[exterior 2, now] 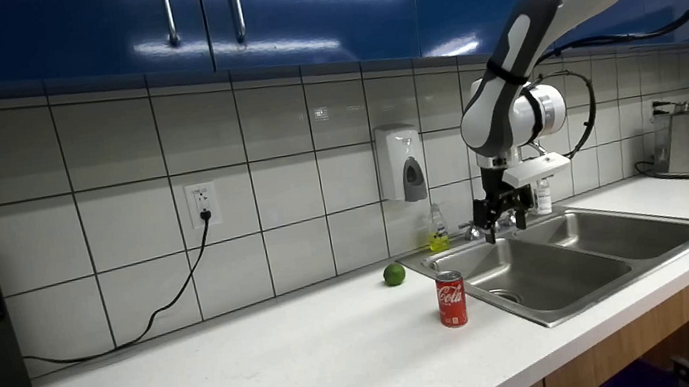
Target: Remove the red can from the sink and put it on the counter
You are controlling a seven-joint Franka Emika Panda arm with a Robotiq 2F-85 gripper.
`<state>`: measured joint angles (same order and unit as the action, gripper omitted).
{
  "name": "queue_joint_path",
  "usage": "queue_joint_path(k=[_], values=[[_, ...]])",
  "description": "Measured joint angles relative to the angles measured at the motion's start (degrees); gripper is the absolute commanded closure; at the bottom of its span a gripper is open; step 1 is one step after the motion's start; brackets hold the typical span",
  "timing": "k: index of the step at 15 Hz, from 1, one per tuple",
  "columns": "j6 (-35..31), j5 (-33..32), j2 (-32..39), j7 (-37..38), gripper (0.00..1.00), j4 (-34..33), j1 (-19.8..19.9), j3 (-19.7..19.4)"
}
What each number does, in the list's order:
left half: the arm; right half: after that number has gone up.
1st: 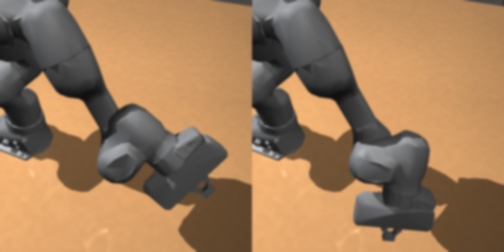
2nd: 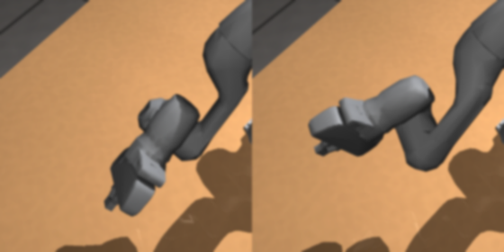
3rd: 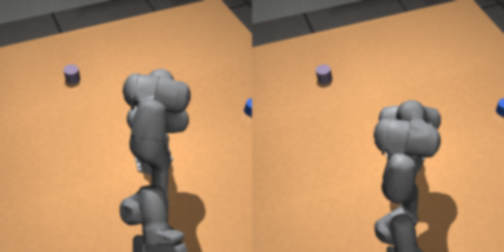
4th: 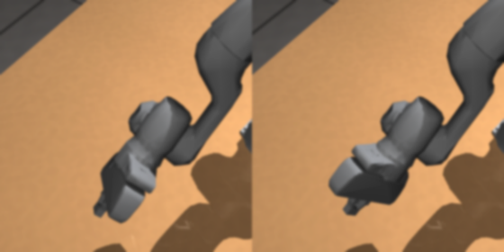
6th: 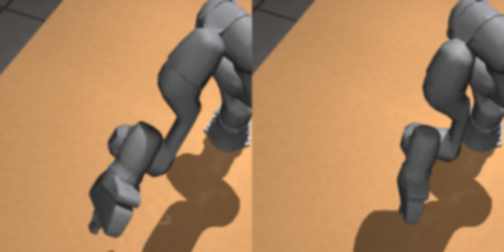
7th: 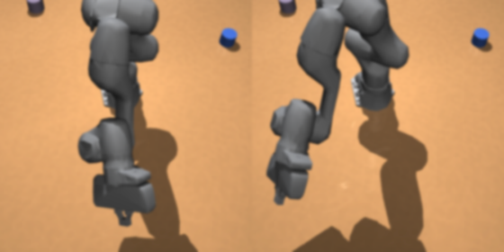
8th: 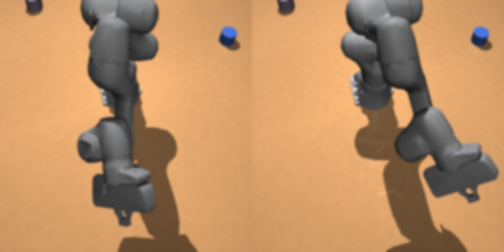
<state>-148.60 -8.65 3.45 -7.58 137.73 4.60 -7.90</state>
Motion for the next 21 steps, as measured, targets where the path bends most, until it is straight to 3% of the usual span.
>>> queue_joint_path(k=[13,21], values=[[-7.8,-1.6,-0.2,5.4,0.00,7.9,2.2,-3.7],[-9.1,-2.6,-0.6,7.6,0.00,9.6,2.4,-4.6]])
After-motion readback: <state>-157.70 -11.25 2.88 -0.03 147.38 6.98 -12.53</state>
